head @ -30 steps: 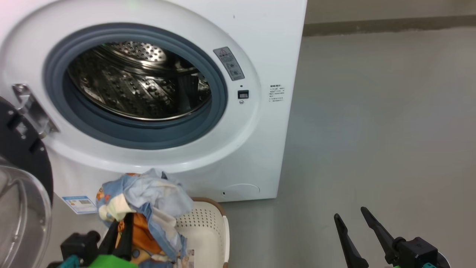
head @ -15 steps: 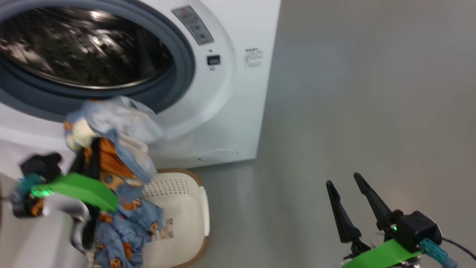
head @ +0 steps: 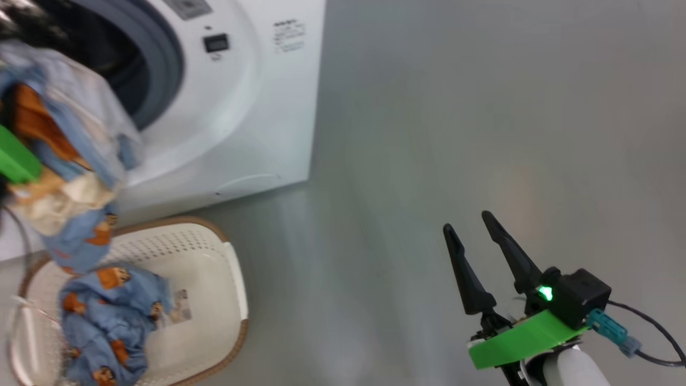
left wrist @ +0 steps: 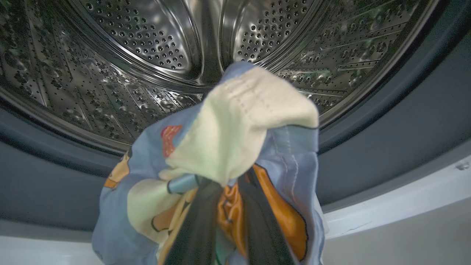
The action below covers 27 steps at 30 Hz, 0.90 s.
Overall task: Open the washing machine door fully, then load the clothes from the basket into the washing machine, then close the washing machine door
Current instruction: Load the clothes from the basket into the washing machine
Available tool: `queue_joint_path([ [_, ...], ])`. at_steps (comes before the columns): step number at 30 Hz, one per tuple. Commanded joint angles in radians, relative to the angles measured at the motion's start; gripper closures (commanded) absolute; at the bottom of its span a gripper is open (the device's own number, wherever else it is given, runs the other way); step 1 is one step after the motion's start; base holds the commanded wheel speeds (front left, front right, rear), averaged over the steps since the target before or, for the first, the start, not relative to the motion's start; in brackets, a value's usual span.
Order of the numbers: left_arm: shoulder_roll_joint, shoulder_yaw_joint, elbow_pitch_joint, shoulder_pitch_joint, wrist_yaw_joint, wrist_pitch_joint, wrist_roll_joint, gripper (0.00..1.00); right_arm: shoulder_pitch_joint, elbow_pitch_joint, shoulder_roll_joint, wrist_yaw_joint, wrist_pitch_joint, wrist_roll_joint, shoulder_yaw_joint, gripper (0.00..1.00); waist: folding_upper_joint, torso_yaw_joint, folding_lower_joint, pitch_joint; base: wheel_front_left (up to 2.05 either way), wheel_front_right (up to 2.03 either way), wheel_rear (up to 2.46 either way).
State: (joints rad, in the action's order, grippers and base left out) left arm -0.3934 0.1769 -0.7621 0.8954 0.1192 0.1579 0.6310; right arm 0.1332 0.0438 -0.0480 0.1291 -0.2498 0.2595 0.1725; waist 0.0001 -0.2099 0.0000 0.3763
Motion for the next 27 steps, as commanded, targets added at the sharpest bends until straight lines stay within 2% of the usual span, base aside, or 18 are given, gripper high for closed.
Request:
queue_joint_path([
  [1, -0.072, -0.027, 0.014, 0.053, 0.007, 0.034, 0.016, 1.00, 0.023, -0.019, -0.002, 0.002, -0.011, 0.015, 0.032, 0.00, -0.0001, -0.083, 0.0000, 0.089, 0.00, 0.00, 0.00],
  [9, -0.189, -0.057, 0.005, 0.205, 0.008, 0.186, 0.068, 1.00, 0.061, -0.049, -0.002, 0.002, -0.012, 0.058, 0.060, 0.00, -0.0001, -0.154, 0.0000, 0.190, 0.00, 0.00, 0.00],
  [17, -0.265, -0.072, 0.030, 0.288, -0.039, 0.234, 0.056, 1.00, 0.080, -0.063, -0.002, 0.002, -0.012, 0.087, 0.082, 0.00, -0.0001, -0.212, 0.0000, 0.264, 0.00, 0.00, 0.00],
  [22, -0.304, -0.072, 0.057, 0.339, -0.075, 0.171, 0.011, 1.00, 0.090, -0.071, -0.002, 0.002, -0.012, 0.102, 0.095, 0.00, -0.0001, -0.231, 0.0000, 0.301, 0.00, 0.00, 0.00],
  [27, -0.329, -0.078, 0.069, 0.399, -0.107, 0.009, -0.049, 1.00, 0.097, -0.072, -0.002, 0.002, -0.012, 0.108, 0.100, 0.00, -0.0001, -0.235, 0.0000, 0.315, 0.00, 0.00, 0.00],
])
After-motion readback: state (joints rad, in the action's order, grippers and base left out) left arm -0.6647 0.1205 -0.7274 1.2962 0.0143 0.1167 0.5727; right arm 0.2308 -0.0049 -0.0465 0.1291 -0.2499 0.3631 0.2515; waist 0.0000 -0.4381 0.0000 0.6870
